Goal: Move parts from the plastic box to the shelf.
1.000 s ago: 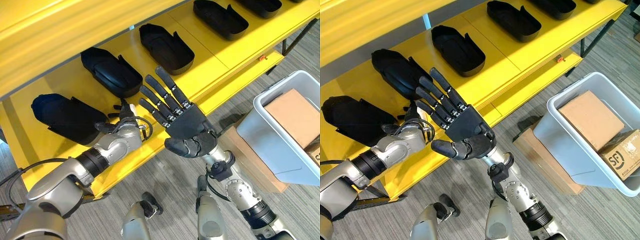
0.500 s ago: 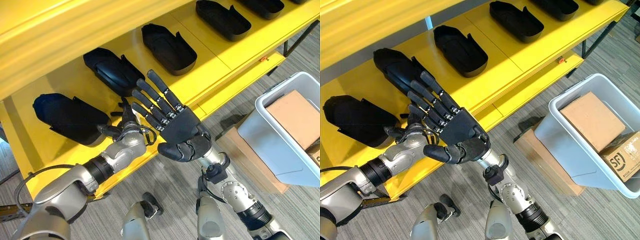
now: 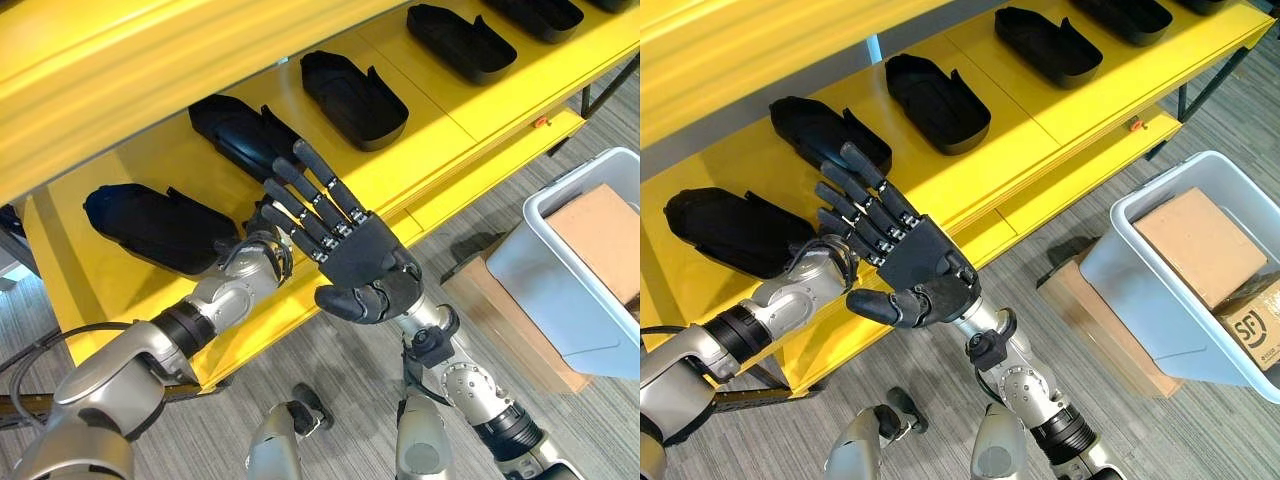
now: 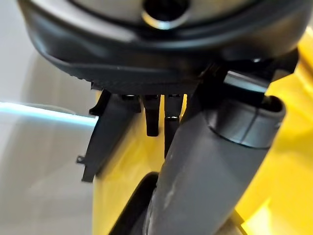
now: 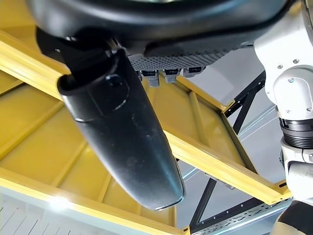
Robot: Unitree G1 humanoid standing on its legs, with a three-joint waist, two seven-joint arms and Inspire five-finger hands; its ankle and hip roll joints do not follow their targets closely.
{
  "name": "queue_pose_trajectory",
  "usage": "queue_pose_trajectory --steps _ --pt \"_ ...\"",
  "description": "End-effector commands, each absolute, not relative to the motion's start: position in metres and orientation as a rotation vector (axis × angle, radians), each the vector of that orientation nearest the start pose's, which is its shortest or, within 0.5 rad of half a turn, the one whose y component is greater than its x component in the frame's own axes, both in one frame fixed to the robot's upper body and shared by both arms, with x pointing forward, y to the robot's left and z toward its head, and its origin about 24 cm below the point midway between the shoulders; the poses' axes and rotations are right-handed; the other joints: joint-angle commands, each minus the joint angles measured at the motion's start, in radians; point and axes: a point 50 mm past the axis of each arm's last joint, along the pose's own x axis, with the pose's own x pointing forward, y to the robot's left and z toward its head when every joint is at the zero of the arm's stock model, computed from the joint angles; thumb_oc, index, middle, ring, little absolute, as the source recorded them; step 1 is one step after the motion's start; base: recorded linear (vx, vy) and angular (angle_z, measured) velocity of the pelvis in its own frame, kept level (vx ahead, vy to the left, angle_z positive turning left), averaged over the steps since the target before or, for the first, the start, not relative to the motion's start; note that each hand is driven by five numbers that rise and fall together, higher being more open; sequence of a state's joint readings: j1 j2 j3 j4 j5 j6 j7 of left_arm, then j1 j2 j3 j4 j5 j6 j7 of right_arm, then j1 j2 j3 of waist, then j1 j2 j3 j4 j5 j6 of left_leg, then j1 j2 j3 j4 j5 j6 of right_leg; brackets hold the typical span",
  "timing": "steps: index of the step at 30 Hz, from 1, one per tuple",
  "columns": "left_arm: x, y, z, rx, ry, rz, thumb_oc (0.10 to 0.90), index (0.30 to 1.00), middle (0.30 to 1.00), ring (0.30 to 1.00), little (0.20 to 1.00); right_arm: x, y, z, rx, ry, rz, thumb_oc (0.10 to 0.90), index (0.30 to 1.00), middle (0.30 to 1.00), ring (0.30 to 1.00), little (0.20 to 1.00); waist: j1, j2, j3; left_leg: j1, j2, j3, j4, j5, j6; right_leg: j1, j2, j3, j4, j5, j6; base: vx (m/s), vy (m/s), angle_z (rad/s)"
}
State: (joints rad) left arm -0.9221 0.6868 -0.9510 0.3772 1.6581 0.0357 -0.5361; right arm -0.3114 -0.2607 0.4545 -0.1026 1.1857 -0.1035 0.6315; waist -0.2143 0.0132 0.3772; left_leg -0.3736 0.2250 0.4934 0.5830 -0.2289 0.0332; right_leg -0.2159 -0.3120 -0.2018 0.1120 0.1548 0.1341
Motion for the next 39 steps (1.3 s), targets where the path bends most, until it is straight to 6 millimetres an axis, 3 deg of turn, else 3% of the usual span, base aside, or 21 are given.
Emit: queue_pose_trajectory --steps 1,5,9,10,20,21,24,28,31,32,35,38,39 --pt "0.344 0.085 0.102 -3.424 0.371 0.836 0.900 1.000 1.000 1.000 1.000 0.247 -0.049 0.193 0.846 -0.610 1.313 0.900 1.000 1.000 1.000 1.000 -0.030 0.029 0.038 0.182 -0.018 -0.003 -0.251 0.101 -0.069 0.002 -0.070 0.040 0.082 -0.065 0.100 0.00 0.000 0.00" --pt "0.345 0.081 0.104 -3.433 0.322 0.826 0.900 1.000 1.000 1.000 1.000 0.247 -0.045 0.194 0.846 -0.613 1.320 0.900 1.000 1.000 1.000 1.000 -0.035 0.028 0.045 0.177 -0.013 0.012 -0.248 0.117 -0.056 -0.007 -0.072 0.038 0.083 -0.046 0.093 -0.03 0.012 0.00" --pt "0.348 0.078 0.107 -3.458 0.307 0.792 0.900 1.000 1.000 1.000 1.000 0.248 -0.042 0.194 0.843 -0.610 1.316 0.900 1.000 1.000 1.000 1.000 -0.036 0.033 0.041 0.191 -0.017 0.004 -0.245 0.093 -0.065 0.004 -0.075 0.039 0.086 -0.059 0.098 -0.01 0.009 0.00" --pt "0.348 0.079 0.107 -3.462 0.302 0.783 0.900 1.000 1.000 1.000 1.000 0.247 -0.042 0.194 0.843 -0.611 1.318 0.900 1.000 1.000 1.000 1.000 -0.038 0.031 0.043 0.185 -0.015 0.018 -0.249 0.113 -0.054 -0.004 -0.074 0.039 0.082 -0.043 0.091 0.00 0.000 0.00" --pt "0.349 0.083 0.101 -3.473 0.190 0.702 0.900 1.000 1.000 1.000 1.000 0.247 -0.036 0.194 0.839 -0.606 1.325 0.900 1.000 1.000 1.000 1.000 -0.032 0.039 0.032 0.199 -0.021 0.007 -0.254 0.096 -0.065 0.007 -0.080 0.040 0.083 -0.056 0.099 -0.02 0.013 -0.02" --pt "0.349 0.078 0.103 -3.497 0.370 0.724 0.900 1.000 1.000 1.000 1.000 0.246 -0.035 0.194 0.832 -0.607 1.326 0.900 1.000 1.000 1.000 1.000 -0.032 0.036 0.031 0.194 -0.023 0.016 -0.267 0.119 -0.057 0.004 -0.080 0.034 0.071 -0.039 0.092 -0.05 0.024 -0.09" --pt "0.346 0.065 0.109 -3.518 0.599 0.779 0.900 1.000 1.000 1.000 1.000 0.246 -0.036 0.193 0.833 -0.603 1.329 0.900 1.000 1.000 1.000 1.000 -0.031 0.032 0.023 0.204 -0.027 0.013 -0.279 0.121 -0.056 0.011 -0.082 0.029 0.064 -0.032 0.094 -0.05 0.007 -0.06" --pt "0.343 0.052 0.124 -3.521 0.873 0.676 0.900 1.000 1.000 1.000 1.000 0.247 -0.035 0.191 0.830 -0.592 1.336 0.900 1.000 1.000 1.000 1.000 -0.029 0.026 0.013 0.217 -0.031 0.011 -0.292 0.123 -0.056 0.022 -0.077 0.027 0.055 -0.032 0.098 -0.01 0.017 0.07" --pt "0.341 0.045 0.145 -3.515 1.172 0.437 0.900 1.000 1.000 1.000 1.000 0.246 -0.037 0.187 0.824 -0.583 1.332 0.900 1.000 1.000 1.000 1.000 -0.023 0.022 -0.004 0.236 -0.032 0.009 -0.308 0.128 -0.054 0.039 -0.074 0.021 0.045 -0.034 0.102 0.00 0.032 -0.04" --pt "0.339 0.043 0.164 -3.513 1.314 0.269 0.900 1.000 1.000 1.000 1.000 0.247 -0.041 0.184 0.823 -0.574 1.322 0.900 1.000 1.000 1.000 1.000 -0.018 0.019 -0.020 0.253 -0.036 0.007 -0.323 0.130 -0.054 0.059 -0.074 0.014 0.032 -0.032 0.104 0.04 0.083 0.00" --pt "0.337 0.051 0.173 -3.512 1.388 0.229 0.900 1.000 1.000 1.000 1.000 0.247 -0.044 0.177 0.819 -0.558 1.291 0.900 1.000 1.000 1.000 1.000 -0.009 0.019 -0.039 0.284 -0.036 0.004 -0.338 0.132 -0.053 0.083 -0.078 0.008 0.020 -0.022 0.107 0.05 0.090 0.05" --pt "0.337 0.061 0.168 -3.525 1.334 0.353 0.900 1.000 1.000 1.000 1.000 0.247 -0.049 0.172 0.815 -0.549 1.252 0.900 1.000 1.000 1.000 1.000 -0.003 0.017 -0.048 0.302 -0.048 0.004 -0.346 0.126 -0.046 0.090 -0.090 0.011 0.005 0.007 0.113 0.04 0.074 -0.02" --pt "0.338 0.071 0.164 -3.565 1.272 0.399 0.900 1.000 1.000 1.000 1.000 0.245 -0.052 0.168 0.826 -0.535 1.222 0.900 1.000 1.000 1.000 1.000 0.000 0.017 -0.054 0.321 -0.065 0.008 -0.373 0.127 -0.038 0.089 -0.096 0.011 -0.018 0.043 0.120 0.16 0.192 0.02"
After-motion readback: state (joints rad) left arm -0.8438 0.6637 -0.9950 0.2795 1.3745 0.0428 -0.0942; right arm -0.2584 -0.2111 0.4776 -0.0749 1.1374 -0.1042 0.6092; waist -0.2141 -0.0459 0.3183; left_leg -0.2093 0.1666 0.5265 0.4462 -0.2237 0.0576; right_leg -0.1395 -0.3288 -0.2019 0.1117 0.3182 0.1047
